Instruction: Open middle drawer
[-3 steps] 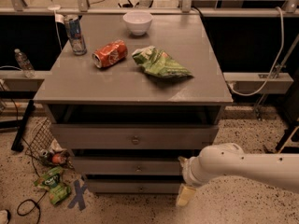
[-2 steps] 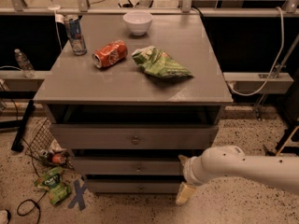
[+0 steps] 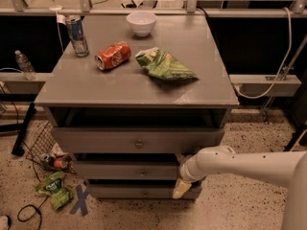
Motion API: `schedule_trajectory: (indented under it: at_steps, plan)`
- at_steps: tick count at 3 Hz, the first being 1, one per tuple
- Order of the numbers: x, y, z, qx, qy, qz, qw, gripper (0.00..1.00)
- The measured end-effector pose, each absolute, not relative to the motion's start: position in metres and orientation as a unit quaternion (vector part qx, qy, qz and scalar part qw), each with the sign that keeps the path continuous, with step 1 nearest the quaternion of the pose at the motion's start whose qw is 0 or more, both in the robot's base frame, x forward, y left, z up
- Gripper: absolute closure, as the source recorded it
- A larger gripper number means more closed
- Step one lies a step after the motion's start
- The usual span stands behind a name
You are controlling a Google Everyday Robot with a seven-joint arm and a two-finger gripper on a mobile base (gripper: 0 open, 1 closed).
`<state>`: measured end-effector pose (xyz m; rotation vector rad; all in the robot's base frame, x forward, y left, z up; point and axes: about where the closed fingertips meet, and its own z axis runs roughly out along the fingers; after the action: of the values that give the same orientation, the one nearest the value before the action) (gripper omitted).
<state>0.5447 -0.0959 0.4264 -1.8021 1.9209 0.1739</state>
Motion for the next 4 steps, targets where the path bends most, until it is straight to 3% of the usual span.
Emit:
schedule_trajectory:
  at_steps: [2,4]
  plan:
    - [0.555,-0.095,0.416,-0.672,0.697,0.066,0.243,0.0]
    - [0.558,-0.092,0.397,-0.68,0.69,0.092,0.231,0.46]
